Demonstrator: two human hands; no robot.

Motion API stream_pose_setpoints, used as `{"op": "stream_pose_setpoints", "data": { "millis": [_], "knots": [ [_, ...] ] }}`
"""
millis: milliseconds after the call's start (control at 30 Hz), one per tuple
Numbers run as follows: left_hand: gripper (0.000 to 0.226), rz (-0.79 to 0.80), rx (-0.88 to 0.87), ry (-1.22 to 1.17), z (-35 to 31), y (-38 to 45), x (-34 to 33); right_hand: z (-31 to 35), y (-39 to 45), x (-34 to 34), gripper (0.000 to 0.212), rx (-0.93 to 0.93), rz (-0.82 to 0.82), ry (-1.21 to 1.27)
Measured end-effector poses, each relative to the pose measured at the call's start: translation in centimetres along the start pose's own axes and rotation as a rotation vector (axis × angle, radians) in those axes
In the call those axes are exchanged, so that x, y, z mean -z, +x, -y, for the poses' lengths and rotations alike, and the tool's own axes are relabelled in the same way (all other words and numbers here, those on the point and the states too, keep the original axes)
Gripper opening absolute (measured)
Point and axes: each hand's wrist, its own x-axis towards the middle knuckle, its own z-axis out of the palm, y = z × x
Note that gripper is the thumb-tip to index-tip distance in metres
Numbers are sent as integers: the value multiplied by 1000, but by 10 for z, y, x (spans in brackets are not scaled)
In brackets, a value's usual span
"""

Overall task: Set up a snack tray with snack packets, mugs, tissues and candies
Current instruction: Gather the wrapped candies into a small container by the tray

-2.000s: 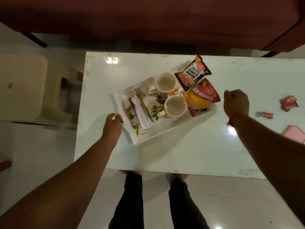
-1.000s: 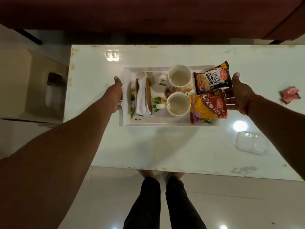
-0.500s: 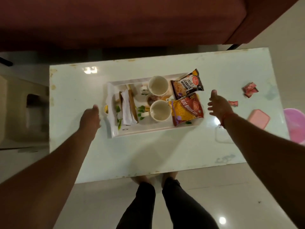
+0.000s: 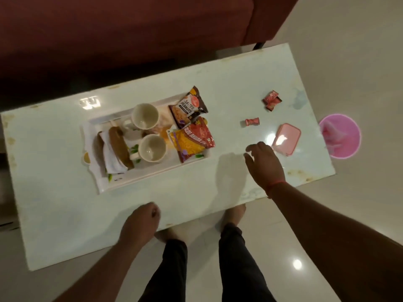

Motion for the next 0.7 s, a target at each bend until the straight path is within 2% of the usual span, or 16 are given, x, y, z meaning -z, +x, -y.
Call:
{"op": "stream_pose_setpoints", "data": {
  "millis": [100,200,300,367,433,567,700],
  "knots": [
    [16,-20,-103,-97,-86,15,-10,-25,-1,12,23,-55,-59,-18],
    [17,60,-143,-320,-172,38,-22,-61,-1,29,29,-255,-77,-53],
    [27,187,-106,-528,-240,60,-39,-84,-2,31,30,-471,12,142],
    [34,237,-50,-627,-277,70,-49,-88,-1,26,27,-481,81,260],
    [35,234,13,-669,-298,81,-56,-87,4,20,25,-433,77,317],
    [33,64,73,-607,-300,100,-58,-80,21,17,29,-433,68,406],
    [32,-29,45,-543,-293,112,-48,-76,43,18,26,-372,131,427]
  ]
}}
